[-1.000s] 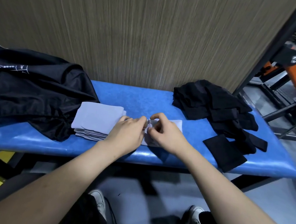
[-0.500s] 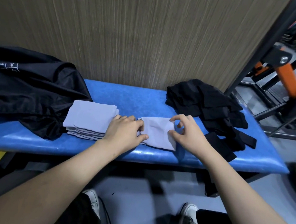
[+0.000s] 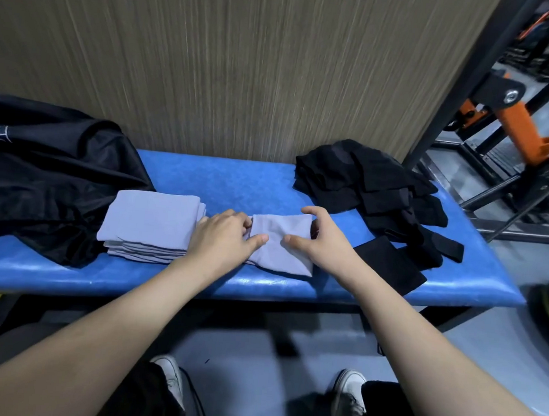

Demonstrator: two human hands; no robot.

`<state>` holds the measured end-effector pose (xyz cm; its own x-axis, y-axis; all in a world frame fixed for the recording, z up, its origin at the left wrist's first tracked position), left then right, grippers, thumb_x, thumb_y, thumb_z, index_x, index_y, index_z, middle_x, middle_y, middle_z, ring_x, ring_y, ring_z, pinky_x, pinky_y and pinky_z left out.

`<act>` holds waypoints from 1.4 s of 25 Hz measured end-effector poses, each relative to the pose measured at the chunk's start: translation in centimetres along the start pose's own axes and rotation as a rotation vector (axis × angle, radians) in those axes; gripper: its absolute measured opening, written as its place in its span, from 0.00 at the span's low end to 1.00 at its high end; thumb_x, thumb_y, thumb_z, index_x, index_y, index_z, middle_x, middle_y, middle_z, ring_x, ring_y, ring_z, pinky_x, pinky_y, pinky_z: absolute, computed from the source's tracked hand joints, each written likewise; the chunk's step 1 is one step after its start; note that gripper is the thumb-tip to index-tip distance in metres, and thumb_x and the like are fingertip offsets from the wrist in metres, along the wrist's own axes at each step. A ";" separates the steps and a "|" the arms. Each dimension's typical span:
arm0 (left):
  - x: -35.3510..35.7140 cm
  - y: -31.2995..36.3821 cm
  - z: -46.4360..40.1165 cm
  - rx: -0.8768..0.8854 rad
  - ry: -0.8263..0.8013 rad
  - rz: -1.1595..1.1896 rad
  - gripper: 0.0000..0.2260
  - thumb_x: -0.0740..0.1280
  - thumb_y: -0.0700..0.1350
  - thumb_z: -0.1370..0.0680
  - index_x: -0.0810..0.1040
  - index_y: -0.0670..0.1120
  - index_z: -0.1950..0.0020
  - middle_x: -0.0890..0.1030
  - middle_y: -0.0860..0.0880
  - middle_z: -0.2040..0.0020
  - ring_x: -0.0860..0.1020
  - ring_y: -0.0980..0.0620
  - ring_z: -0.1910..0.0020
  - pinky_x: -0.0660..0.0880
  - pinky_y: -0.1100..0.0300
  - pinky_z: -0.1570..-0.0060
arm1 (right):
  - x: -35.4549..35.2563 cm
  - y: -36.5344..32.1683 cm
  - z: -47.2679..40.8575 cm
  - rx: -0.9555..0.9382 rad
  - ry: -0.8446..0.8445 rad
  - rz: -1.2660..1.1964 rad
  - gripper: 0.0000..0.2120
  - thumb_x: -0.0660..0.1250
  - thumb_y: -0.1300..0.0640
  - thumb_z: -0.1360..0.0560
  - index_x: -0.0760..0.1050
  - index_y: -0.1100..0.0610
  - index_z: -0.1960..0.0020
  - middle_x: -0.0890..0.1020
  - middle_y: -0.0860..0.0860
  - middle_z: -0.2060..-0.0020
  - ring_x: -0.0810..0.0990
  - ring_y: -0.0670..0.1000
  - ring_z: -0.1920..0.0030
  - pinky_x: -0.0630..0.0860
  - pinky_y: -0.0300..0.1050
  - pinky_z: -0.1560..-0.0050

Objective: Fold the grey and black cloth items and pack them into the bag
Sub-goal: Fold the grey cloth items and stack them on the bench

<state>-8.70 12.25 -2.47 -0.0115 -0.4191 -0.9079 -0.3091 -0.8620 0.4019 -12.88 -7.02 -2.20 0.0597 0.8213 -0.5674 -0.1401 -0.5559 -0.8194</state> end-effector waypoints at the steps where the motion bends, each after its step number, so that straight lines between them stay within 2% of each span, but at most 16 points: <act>1: 0.1 -0.1 -0.2 -0.021 -0.003 0.011 0.16 0.67 0.62 0.25 0.78 0.50 0.48 0.79 0.52 0.49 0.78 0.49 0.46 0.69 0.52 0.42 | 0.0 0.1 -0.2 0.003 -0.003 -0.017 0.24 0.75 0.50 0.29 0.68 0.49 0.38 0.79 0.53 0.54 0.78 0.49 0.55 0.77 0.47 0.52; 3: 0.3 -0.1 -0.7 -0.049 -0.008 0.040 0.12 0.69 0.60 0.25 0.76 0.52 0.51 0.79 0.52 0.48 0.78 0.50 0.46 0.69 0.53 0.42 | 0.1 0.1 -0.4 -0.009 -0.013 -0.027 0.18 0.75 0.50 0.30 0.72 0.50 0.45 0.81 0.56 0.54 0.78 0.49 0.57 0.78 0.51 0.51; 5: 0.5 0.0 -1.0 -0.077 -0.003 0.082 0.09 0.70 0.58 0.26 0.75 0.54 0.54 0.79 0.52 0.47 0.79 0.50 0.46 0.70 0.54 0.41 | 0.0 0.1 -0.4 -0.018 -0.024 -0.015 0.15 0.75 0.50 0.30 0.72 0.51 0.49 0.81 0.56 0.54 0.77 0.49 0.58 0.77 0.52 0.53; 10: 0.8 -0.4 -1.5 -0.136 -0.001 0.061 0.11 0.69 0.62 0.26 0.77 0.56 0.53 0.80 0.53 0.47 0.78 0.51 0.45 0.69 0.53 0.39 | -0.3 0.0 -0.4 -0.042 -0.042 -0.010 0.15 0.77 0.52 0.30 0.74 0.51 0.49 0.81 0.53 0.53 0.78 0.48 0.58 0.77 0.47 0.55; 14: 0.8 -0.2 -1.6 -0.188 -0.057 0.102 0.12 0.70 0.59 0.27 0.78 0.51 0.59 0.82 0.54 0.54 0.80 0.50 0.47 0.72 0.54 0.43 | -0.2 -0.1 -0.4 -0.073 -0.023 -0.005 0.14 0.76 0.53 0.30 0.74 0.51 0.49 0.80 0.49 0.55 0.78 0.49 0.57 0.76 0.46 0.55; 16: 0.8 0.2 -1.5 -0.214 -0.101 0.168 0.11 0.71 0.57 0.27 0.78 0.50 0.61 0.80 0.57 0.60 0.80 0.49 0.48 0.73 0.55 0.44 | -0.1 -0.1 -0.4 -0.079 -0.018 0.019 0.14 0.76 0.53 0.30 0.74 0.51 0.49 0.80 0.49 0.54 0.78 0.52 0.56 0.76 0.47 0.54; 19: 0.7 0.3 -1.4 -0.234 -0.102 0.256 0.09 0.71 0.52 0.27 0.76 0.50 0.63 0.77 0.57 0.65 0.80 0.49 0.51 0.73 0.58 0.52 | -0.3 0.1 -0.3 -0.045 -0.027 0.036 0.13 0.75 0.52 0.29 0.74 0.52 0.50 0.81 0.51 0.54 0.79 0.51 0.55 0.76 0.46 0.55; 24: 0.1 0.0 -0.9 -0.205 -0.060 0.194 0.07 0.64 0.49 0.25 0.69 0.49 0.60 0.79 0.51 0.59 0.77 0.46 0.54 0.69 0.55 0.60 | -1.1 0.6 -0.7 -0.019 -0.046 0.221 0.13 0.74 0.50 0.28 0.73 0.56 0.55 0.78 0.49 0.60 0.74 0.48 0.61 0.70 0.41 0.63; 27: -0.1 -0.4 -0.9 -0.194 -0.027 0.161 0.08 0.62 0.50 0.22 0.67 0.48 0.56 0.79 0.49 0.58 0.76 0.44 0.54 0.68 0.54 0.61 | -0.9 0.4 -0.7 -0.068 -0.018 0.400 0.16 0.73 0.46 0.28 0.68 0.53 0.59 0.74 0.50 0.59 0.72 0.49 0.61 0.65 0.43 0.65; 29: 0.0 -0.7 -1.1 -0.183 -0.012 0.151 0.08 0.62 0.51 0.21 0.67 0.48 0.54 0.80 0.48 0.57 0.77 0.43 0.53 0.68 0.54 0.60 | -0.6 0.3 -0.6 -0.065 0.015 0.461 0.15 0.70 0.45 0.27 0.67 0.52 0.56 0.74 0.49 0.58 0.73 0.51 0.58 0.65 0.45 0.64; 31: 0.3 -0.5 -1.2 -0.163 -0.009 0.137 0.08 0.63 0.52 0.21 0.68 0.48 0.51 0.81 0.49 0.54 0.78 0.43 0.50 0.70 0.53 0.57 | -0.3 0.1 -0.4 -0.041 0.022 0.455 0.17 0.70 0.44 0.26 0.68 0.52 0.47 0.76 0.49 0.55 0.75 0.52 0.55 0.67 0.46 0.61; 32: 0.4 -0.4 -1.2 -0.154 -0.027 0.141 0.11 0.65 0.53 0.22 0.69 0.49 0.47 0.81 0.49 0.50 0.78 0.43 0.47 0.71 0.53 0.54 | -0.1 0.1 -0.2 -0.017 0.005 0.422 0.21 0.71 0.45 0.27 0.67 0.52 0.40 0.76 0.49 0.55 0.75 0.52 0.54 0.68 0.46 0.59; 34: 0.9 0.0 -1.1 -0.146 -0.099 0.139 0.23 0.69 0.58 0.25 0.68 0.48 0.36 0.76 0.47 0.38 0.75 0.43 0.38 0.72 0.51 0.46 | 0.1 -0.4 0.2 0.012 -0.031 0.297 0.29 0.73 0.51 0.28 0.63 0.50 0.32 0.75 0.48 0.58 0.75 0.50 0.55 0.70 0.45 0.59; 35: 1.1 0.2 -0.9 -0.141 -0.138 0.124 0.30 0.70 0.60 0.26 0.65 0.48 0.30 0.72 0.46 0.33 0.73 0.44 0.35 0.71 0.51 0.43 | 0.2 -0.7 0.4 0.001 -0.029 0.227 0.30 0.73 0.56 0.28 0.62 0.50 0.31 0.74 0.48 0.59 0.75 0.50 0.56 0.71 0.46 0.60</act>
<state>-7.91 11.36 -3.25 -0.1737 -0.4895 -0.8546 -0.1613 -0.8419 0.5150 -13.18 -6.47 -1.73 -0.0020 0.6783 -0.7348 -0.1480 -0.7269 -0.6706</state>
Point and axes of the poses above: each hand's wrist, its own z-axis away from the middle knuckle, its own x-axis out of the palm, y = z × x, the point moved 5 cm from there along -z, towards the middle knuckle
